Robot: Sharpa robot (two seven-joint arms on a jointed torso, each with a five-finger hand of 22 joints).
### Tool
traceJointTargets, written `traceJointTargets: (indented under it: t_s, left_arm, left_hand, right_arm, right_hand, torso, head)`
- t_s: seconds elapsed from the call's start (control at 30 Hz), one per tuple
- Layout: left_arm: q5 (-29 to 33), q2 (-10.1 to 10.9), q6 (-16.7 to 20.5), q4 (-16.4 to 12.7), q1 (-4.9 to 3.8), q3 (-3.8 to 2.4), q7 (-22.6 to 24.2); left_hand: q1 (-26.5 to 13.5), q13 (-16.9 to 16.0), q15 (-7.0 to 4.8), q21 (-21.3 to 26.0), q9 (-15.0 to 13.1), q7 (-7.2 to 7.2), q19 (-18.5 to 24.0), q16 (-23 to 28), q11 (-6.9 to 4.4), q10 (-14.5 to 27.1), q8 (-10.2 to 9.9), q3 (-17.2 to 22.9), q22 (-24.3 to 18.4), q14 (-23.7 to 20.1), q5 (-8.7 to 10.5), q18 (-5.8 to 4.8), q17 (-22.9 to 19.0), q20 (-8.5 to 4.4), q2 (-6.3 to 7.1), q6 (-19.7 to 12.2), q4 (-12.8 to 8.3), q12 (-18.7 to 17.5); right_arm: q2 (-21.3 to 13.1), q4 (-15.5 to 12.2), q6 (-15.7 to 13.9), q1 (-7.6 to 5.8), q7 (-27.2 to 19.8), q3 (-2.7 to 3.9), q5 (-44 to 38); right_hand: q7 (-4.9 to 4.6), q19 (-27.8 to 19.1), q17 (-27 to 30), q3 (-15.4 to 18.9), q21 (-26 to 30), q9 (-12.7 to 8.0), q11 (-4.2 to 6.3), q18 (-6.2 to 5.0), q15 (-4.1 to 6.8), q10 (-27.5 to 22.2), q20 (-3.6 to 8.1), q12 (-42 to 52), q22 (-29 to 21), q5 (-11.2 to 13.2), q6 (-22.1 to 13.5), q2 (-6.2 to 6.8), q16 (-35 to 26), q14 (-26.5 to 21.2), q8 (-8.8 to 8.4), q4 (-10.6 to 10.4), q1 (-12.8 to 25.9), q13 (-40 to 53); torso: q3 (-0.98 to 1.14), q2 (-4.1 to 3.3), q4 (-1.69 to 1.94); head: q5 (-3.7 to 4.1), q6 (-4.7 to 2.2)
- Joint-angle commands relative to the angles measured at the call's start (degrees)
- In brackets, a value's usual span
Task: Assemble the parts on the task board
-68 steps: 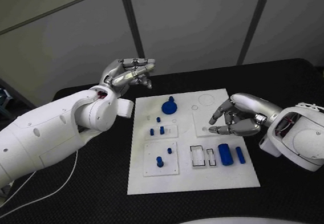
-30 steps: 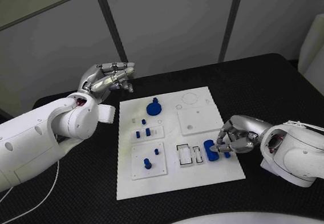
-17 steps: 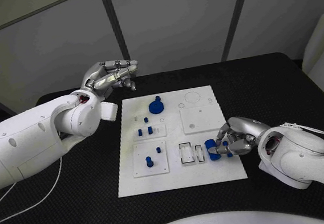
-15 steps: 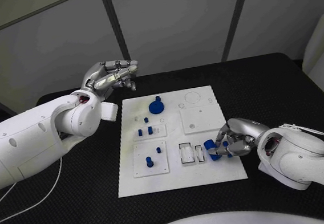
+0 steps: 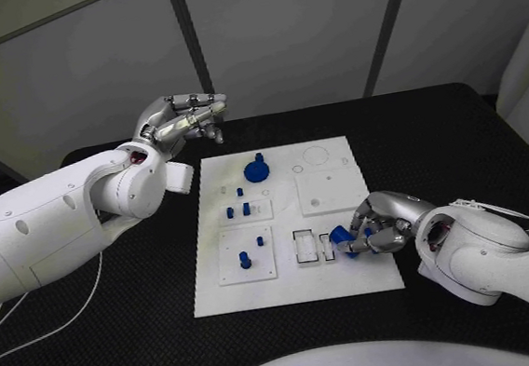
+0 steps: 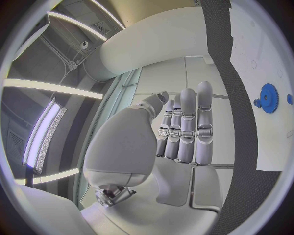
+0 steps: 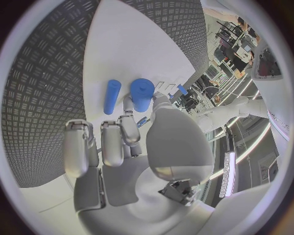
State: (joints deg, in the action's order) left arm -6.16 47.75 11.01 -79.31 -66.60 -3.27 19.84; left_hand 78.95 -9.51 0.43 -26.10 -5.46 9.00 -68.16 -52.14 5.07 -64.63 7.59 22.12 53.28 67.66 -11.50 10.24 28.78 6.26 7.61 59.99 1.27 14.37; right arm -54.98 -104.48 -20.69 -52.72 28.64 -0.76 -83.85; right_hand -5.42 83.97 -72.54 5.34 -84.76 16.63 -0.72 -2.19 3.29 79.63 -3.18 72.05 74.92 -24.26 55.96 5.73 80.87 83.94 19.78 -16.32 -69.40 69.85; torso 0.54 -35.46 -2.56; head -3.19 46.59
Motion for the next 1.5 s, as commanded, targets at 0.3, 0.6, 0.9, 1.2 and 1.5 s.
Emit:
traceJointTargets:
  t_s: [0.3, 0.6, 0.9, 1.2, 1.5]
  left_arm:
    - [0.2, 0.1, -0.3, -0.1, -0.07, -0.02, 0.5]
    - [0.2, -0.1, -0.3, 0.0, -0.07, -0.02, 0.5]
    - [0.2, -0.2, -0.3, 0.1, -0.07, -0.02, 0.5]
    - [0.2, -0.3, -0.3, 0.0, -0.09, -0.02, 0.5]
    - [0.2, -0.4, -0.4, -0.2, -0.13, -0.02, 0.5]
  left_hand:
    - [-0.1, -0.1, 0.21, 0.4, 0.1, 0.04, -0.1, 0.2, 0.02, 0.4, 0.1, -0.4, -0.1, -0.2, 0.22, 0.19, -0.1, -0.10, -0.66, -0.1, -0.1, 0.2]
    - [-0.1, -0.1, 0.21, 0.4, 0.1, 0.04, -0.1, 0.2, 0.02, 0.4, 0.1, -0.4, -0.1, -0.2, 0.22, 0.19, -0.1, -0.10, -0.66, -0.1, -0.1, 0.2]
    - [-0.1, -0.1, 0.21, 0.4, 0.1, 0.04, -0.1, 0.2, 0.02, 0.4, 0.1, -0.4, -0.1, -0.2, 0.22, 0.19, -0.1, -0.10, -0.66, -0.1, -0.1, 0.2]
    - [-0.1, -0.1, 0.21, 0.4, 0.1, 0.04, -0.1, 0.2, 0.02, 0.4, 0.1, -0.4, -0.1, -0.2, 0.22, 0.19, -0.1, -0.10, -0.66, -0.1, -0.1, 0.2]
    - [-0.1, -0.1, 0.21, 0.4, 0.1, 0.04, -0.1, 0.2, 0.02, 0.4, 0.1, -0.4, -0.1, -0.2, 0.22, 0.19, -0.1, -0.10, -0.66, -0.1, -0.1, 0.2]
  right_arm:
    - [-1.3, -1.4, -2.3, 0.57, 0.4, -0.38, 1.9]
    - [-3.7, -5.2, -8.1, 0.47, -1.3, -0.24, 7.7]
    - [-2.8, -6.0, -9.9, 0.15, -2.2, -0.02, 8.9]
    - [1.3, -4.1, -7.5, 0.06, -1.8, 0.05, 9.2]
    - [5.0, -1.5, -1.5, -0.15, 0.2, 0.09, 8.0]
  right_hand:
    - [0.98, 2.1, -1.7, 0.0, -1.6, 1.2, 0.69, 0.78, 0.32, 1.4, 0.14, 1.3, 10.4, -4.8, 1.6, -2.56, 1.3, 3.3, 1.87, 0.5, -3.7, 2.4]
    - [1.49, 2.5, -2.3, 0.2, -1.9, 1.7, 1.14, 0.91, 0.71, 1.9, 0.50, 1.7, 10.8, -6.2, 2.8, -3.14, 1.6, 3.4, 2.10, 0.3, -4.2, 3.2]
    - [1.53, 2.7, -2.4, 0.5, -2.2, 1.8, 1.19, 0.99, 0.77, 2.0, 0.59, 1.6, 11.1, -6.3, 2.9, -3.14, 1.7, 3.4, 1.99, 0.0, -3.8, 3.2]
    - [1.60, 2.7, -2.5, 1.0, -2.2, 2.0, 1.24, 0.99, 0.82, 2.0, 0.67, 1.4, 11.1, -5.9, 3.2, -3.39, 1.7, 3.4, 1.82, -0.2, -3.1, 3.2]
    - [2.00, 2.3, -1.9, 2.6, -1.8, 2.8, 1.52, 0.87, 1.03, 1.7, 0.85, 0.0, 10.7, -3.7, 4.5, -3.97, 1.3, 3.2, 1.81, -0.2, -0.7, 2.5]
  torso:
    - [0.06, 0.03, -0.19]
    - [-0.05, 0.01, -0.02]
    - [-0.01, -0.03, -0.06]
    - [-0.03, -0.10, 0.11]
    - [-0.03, -0.05, 0.06]
  head:
    - [0.10, -0.64]
    - [0.85, -0.66]
    - [0.89, -1.03]
    - [0.40, -1.02]
    - [-0.24, -0.99]
